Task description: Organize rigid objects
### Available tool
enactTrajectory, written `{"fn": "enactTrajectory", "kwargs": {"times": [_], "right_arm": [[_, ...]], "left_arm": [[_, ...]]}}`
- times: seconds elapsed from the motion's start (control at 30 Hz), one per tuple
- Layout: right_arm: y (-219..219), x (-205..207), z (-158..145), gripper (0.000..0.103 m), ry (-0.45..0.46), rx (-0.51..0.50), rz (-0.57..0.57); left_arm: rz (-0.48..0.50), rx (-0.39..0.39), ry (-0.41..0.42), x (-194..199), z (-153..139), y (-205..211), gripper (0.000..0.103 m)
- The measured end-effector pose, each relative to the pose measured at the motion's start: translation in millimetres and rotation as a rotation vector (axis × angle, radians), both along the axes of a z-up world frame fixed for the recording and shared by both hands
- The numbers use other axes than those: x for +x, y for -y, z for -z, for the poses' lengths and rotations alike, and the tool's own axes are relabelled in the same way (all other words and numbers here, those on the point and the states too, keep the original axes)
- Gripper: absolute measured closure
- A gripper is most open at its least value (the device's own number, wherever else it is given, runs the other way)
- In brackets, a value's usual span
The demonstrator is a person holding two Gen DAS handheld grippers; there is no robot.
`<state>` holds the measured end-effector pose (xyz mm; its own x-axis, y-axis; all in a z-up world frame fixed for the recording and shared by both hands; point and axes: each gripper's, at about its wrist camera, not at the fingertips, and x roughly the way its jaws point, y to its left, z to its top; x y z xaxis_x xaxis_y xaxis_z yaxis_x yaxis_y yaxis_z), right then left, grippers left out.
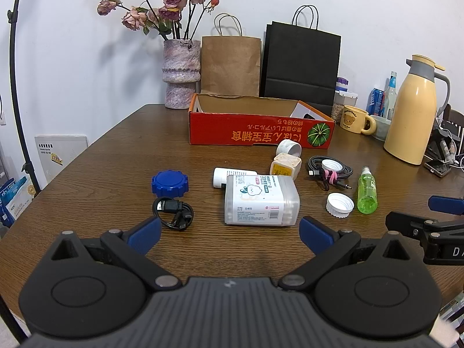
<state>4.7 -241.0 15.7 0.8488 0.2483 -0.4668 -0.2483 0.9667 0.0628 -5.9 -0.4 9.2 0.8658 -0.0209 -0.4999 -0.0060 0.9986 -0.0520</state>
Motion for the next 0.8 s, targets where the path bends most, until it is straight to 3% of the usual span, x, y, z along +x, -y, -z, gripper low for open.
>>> {"fn": "enactTrajectory", "kwargs": {"times": [0.8], "right_arm": [[-0.4, -0.2, -0.7, 0.000, 0.002, -0.002, 0.000]], "left_arm": [[-0.001, 0.000, 0.001, 0.0, -1.6, 0.0, 0.000]]}}
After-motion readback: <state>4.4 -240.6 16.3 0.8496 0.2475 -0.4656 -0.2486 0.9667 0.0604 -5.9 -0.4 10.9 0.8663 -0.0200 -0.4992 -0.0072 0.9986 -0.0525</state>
